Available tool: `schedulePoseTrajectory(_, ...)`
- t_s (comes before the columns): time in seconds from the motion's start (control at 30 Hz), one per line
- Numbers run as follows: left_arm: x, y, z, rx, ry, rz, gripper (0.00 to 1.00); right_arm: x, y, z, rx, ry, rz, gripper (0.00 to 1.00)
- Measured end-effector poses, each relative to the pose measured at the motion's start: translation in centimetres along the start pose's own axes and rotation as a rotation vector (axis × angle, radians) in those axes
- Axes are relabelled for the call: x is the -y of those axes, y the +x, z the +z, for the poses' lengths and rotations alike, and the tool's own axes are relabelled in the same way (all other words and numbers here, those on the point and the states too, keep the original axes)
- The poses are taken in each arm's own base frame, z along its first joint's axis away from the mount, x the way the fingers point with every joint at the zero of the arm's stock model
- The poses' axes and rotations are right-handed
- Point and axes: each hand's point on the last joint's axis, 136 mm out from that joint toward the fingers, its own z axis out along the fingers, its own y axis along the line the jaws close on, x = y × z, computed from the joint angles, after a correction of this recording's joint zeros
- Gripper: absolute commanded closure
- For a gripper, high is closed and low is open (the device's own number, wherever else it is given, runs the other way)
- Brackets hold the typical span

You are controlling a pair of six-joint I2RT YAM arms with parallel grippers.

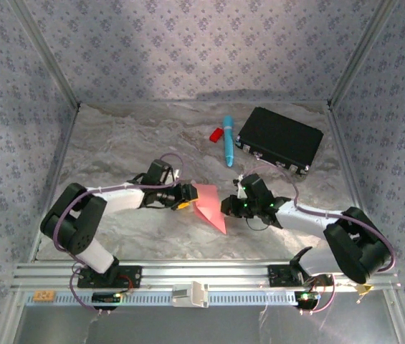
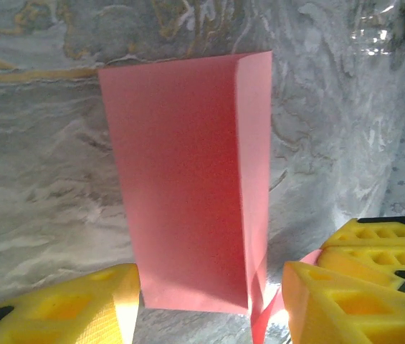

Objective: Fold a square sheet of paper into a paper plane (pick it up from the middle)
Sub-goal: Fourth fold the wing at the center of the table.

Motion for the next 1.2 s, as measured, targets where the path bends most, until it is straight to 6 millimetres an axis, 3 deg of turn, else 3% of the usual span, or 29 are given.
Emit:
schedulePoseTrajectory(0.3,1.0,-0.5,1.1,-0.026,0.058,-0.015,0.56,0.1,0.0,0.0,0.003,-0.01,-0.001,0.85)
schedulePoseTrajectory(0.6,2.0,-0.9,1.7,-0.033,0.122,-0.055,0.76,-1.3,1.0,-1.3,0.011,0.015,-0.101,0.48)
schedulePoseTrajectory(0.77,2.4,-1.0,1.7,-0.032,0.141,-0.06,0.8,-3.5,1.9,-2.3,0.041,0.037,-0.243,0.46)
schedulePoseTrajectory(1.03,2.6,-1.0,1.6,-0.033,0.158,-0.088,0.93,-4.7,4.2,-1.9,0.154,0.17,-0.605,0.5)
schedulePoseTrajectory(1.2,2.9,-0.9,0.8,-0.01,0.164,-0.096,0.96,-3.8,4.8,-1.4,0.221,0.273,-0.82,0.51)
